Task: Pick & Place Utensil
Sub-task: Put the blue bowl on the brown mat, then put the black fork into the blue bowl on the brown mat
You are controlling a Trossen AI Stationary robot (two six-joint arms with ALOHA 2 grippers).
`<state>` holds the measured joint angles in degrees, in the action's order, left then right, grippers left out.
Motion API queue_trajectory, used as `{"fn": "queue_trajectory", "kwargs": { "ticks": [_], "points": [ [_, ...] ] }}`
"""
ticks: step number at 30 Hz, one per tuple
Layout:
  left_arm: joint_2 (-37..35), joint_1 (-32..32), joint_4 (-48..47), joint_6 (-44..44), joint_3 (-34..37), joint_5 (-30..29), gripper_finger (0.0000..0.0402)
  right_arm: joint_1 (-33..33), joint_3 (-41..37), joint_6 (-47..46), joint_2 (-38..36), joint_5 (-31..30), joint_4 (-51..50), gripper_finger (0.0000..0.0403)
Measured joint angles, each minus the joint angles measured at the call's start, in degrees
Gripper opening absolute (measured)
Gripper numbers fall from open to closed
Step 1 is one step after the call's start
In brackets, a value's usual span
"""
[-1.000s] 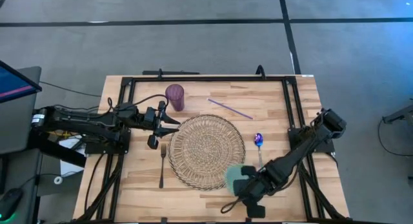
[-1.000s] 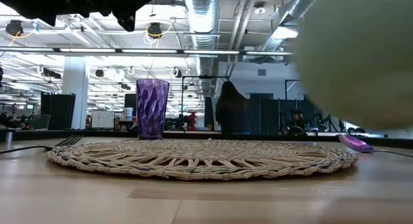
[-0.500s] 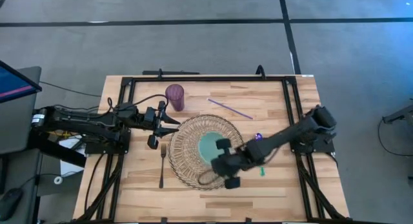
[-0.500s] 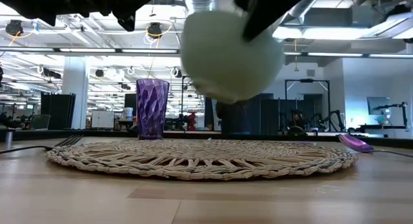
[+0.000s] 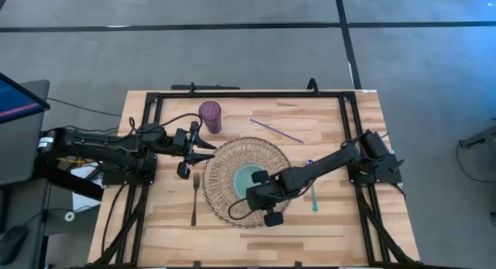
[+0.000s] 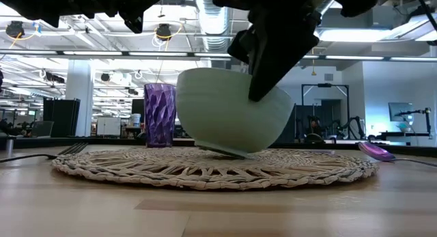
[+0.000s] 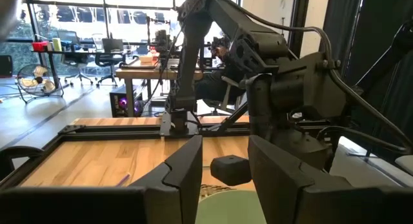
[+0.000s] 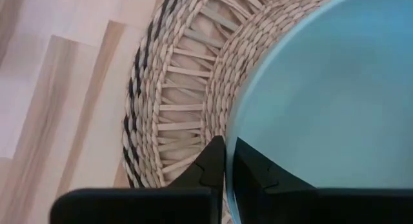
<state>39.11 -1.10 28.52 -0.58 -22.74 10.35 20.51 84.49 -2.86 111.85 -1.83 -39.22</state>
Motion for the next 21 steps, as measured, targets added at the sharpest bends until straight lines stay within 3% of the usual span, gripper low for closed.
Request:
{"fn": "queue_trajectory", "kwargs": {
  "ticks": [4,13,21],
  "points": [
    [0.0,0.0,0.0,0.0,0.0,0.0,0.0126,0.0,0.0,-1.1,-0.2,0.1,-0.2,0.0023],
    [0.0,0.0,-0.1,0.0,0.0,0.0,0.0126,0.0,0.0,-1.2,-0.4,0.1,-0.3,0.0099],
    [0.0,0.0,-0.2,0.0,0.0,0.0,0.0126,0.2,7.8,-1.7,-0.5,0.0,-10.7,0.0128]
  ]
}}
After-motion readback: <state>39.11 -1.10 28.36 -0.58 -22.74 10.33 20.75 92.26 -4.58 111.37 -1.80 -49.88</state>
